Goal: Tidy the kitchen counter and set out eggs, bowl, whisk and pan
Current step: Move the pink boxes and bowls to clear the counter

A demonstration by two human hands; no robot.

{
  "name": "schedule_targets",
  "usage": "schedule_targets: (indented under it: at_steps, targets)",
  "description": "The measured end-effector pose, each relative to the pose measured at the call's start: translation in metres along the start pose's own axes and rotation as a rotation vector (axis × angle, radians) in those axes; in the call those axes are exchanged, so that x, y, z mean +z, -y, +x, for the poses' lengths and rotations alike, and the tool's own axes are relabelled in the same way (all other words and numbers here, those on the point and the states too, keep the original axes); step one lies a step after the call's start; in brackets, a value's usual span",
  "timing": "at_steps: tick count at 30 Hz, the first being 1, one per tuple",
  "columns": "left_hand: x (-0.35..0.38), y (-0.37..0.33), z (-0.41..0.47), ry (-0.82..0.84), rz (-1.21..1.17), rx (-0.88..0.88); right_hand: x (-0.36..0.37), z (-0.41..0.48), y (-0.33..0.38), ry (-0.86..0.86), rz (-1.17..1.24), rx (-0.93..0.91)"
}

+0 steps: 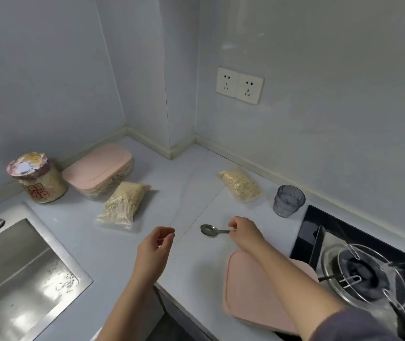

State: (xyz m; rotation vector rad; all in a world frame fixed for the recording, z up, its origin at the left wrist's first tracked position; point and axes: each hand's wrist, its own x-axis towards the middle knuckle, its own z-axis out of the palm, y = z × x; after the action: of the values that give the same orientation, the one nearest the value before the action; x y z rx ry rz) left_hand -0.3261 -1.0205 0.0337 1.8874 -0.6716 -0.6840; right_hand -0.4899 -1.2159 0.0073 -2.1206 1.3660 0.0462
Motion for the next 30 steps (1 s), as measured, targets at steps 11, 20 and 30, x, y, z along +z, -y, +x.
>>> schedule_targets:
  at_steps: [11,20,30]
  targets:
    - [0.0,0.01,0.084,0.15,0.017,0.031,0.028,0.048,-0.001,0.017,-0.471,-0.016]
    - [0.024,0.001,0.122,0.2,0.092,0.028,-0.009,0.04,-0.02,0.064,-0.338,-0.112]
    - [0.205,-0.072,0.145,0.623,0.153,0.256,-0.125,-0.022,-0.101,-0.314,0.172,0.188]
